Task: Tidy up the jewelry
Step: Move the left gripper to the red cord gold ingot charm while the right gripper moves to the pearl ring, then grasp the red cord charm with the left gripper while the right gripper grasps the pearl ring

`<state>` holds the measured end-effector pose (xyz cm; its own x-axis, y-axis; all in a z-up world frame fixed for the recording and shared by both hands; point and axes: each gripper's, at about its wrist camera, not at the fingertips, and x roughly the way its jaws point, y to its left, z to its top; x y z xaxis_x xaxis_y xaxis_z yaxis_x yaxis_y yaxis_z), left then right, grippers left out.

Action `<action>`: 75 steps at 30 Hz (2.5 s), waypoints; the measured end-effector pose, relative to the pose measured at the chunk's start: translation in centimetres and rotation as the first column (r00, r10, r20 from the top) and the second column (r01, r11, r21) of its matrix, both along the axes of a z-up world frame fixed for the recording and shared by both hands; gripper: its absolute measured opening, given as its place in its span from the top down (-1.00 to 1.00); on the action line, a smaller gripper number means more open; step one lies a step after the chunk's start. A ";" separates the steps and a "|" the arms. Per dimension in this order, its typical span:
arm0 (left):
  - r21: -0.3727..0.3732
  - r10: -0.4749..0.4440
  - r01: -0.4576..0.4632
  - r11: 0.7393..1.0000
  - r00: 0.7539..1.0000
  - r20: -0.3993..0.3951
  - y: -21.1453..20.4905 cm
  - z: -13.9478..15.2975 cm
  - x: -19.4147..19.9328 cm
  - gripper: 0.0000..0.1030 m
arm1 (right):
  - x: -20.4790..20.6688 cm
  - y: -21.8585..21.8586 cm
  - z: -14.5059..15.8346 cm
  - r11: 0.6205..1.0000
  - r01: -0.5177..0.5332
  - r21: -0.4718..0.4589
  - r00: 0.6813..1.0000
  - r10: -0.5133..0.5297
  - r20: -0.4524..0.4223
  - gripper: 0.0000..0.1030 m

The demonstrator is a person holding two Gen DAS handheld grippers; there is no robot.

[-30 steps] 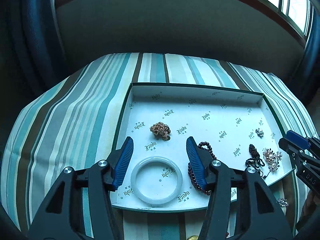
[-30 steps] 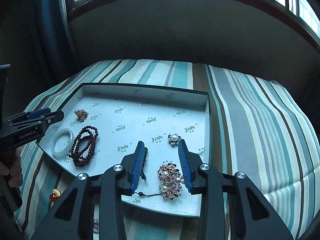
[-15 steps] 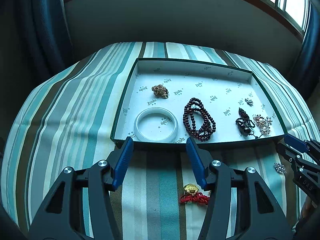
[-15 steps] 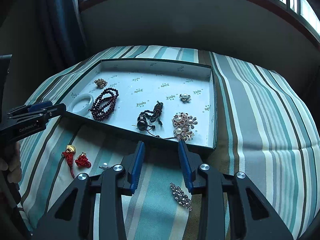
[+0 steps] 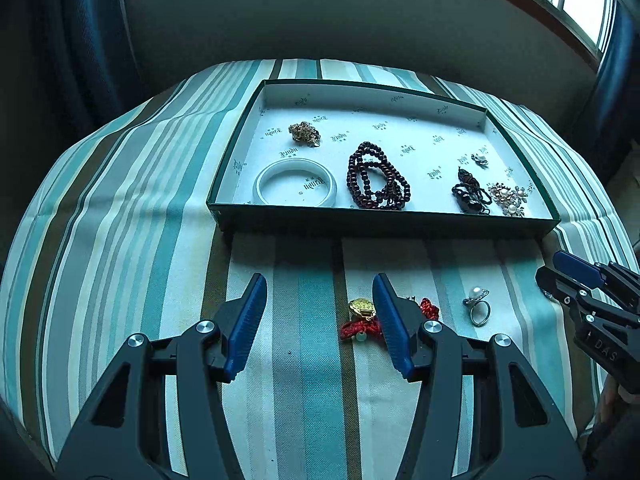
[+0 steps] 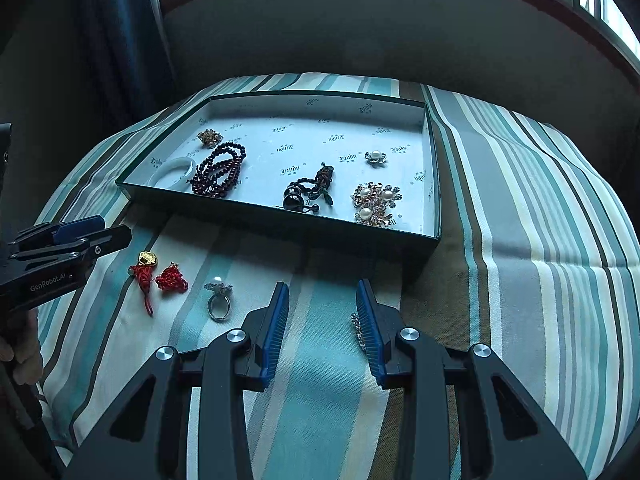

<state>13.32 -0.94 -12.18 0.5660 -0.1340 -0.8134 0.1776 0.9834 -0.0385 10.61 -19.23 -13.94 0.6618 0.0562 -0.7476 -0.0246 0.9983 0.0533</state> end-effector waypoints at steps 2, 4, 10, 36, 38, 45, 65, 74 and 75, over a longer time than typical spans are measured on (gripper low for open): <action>0.001 -0.014 0.014 1.000 1.000 -0.007 -0.4 -0.2 -0.1 -0.06 | 0.0 0.0 0.0 1.000 -0.002 0.001 1.000 0.002 -0.002 0.30; 0.003 -0.022 0.022 1.000 1.000 -0.017 -0.8 -0.6 -0.2 -0.06 | -0.1 0.0 0.0 1.000 -0.002 0.002 1.000 0.002 -0.002 0.30; 0.006 -0.054 0.054 0.999 0.998 -0.041 -1.7 -1.2 -0.2 -0.06 | 0.0 0.0 -0.3 1.000 -0.003 0.008 1.000 0.003 -0.009 0.31; -0.001 -0.103 0.103 0.995 0.990 -0.099 -1.3 -2.5 -0.8 0.61 | 0.1 0.1 -0.7 1.000 -0.010 0.022 1.000 0.011 -0.020 0.31; -0.004 -0.103 0.103 0.995 0.990 -0.096 -1.1 -2.6 -0.6 0.74 | 0.1 0.1 -0.7 1.000 -0.012 0.023 1.000 0.013 -0.022 0.30; -0.011 -0.087 0.087 0.996 0.993 -0.084 -0.3 -2.5 -0.3 0.80 | 0.2 0.8 -0.7 0.999 -0.027 0.026 0.999 0.028 -0.022 0.30; 0.026 -0.003 0.004 1.000 0.998 -0.059 3.0 -2.3 0.2 0.80 | 2.2 5.8 -1.9 0.988 -0.151 0.027 0.987 0.152 -0.055 0.31; 0.024 0.001 0.001 1.000 0.998 -0.059 3.0 -2.4 0.2 0.80 | 2.0 5.6 -1.9 0.988 -0.149 0.028 0.987 0.151 -0.053 0.57; 0.024 -0.001 0.002 1.000 0.998 -0.058 2.9 -2.4 0.2 0.80 | 1.9 5.5 -1.9 0.989 -0.148 0.030 0.987 0.149 -0.053 0.57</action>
<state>13.50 1.96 -14.54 0.5178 -0.1147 -0.8478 0.1770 0.9839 -0.0251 12.56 -13.68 -15.84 0.6030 0.1708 -0.7793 -0.1690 0.9820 0.0845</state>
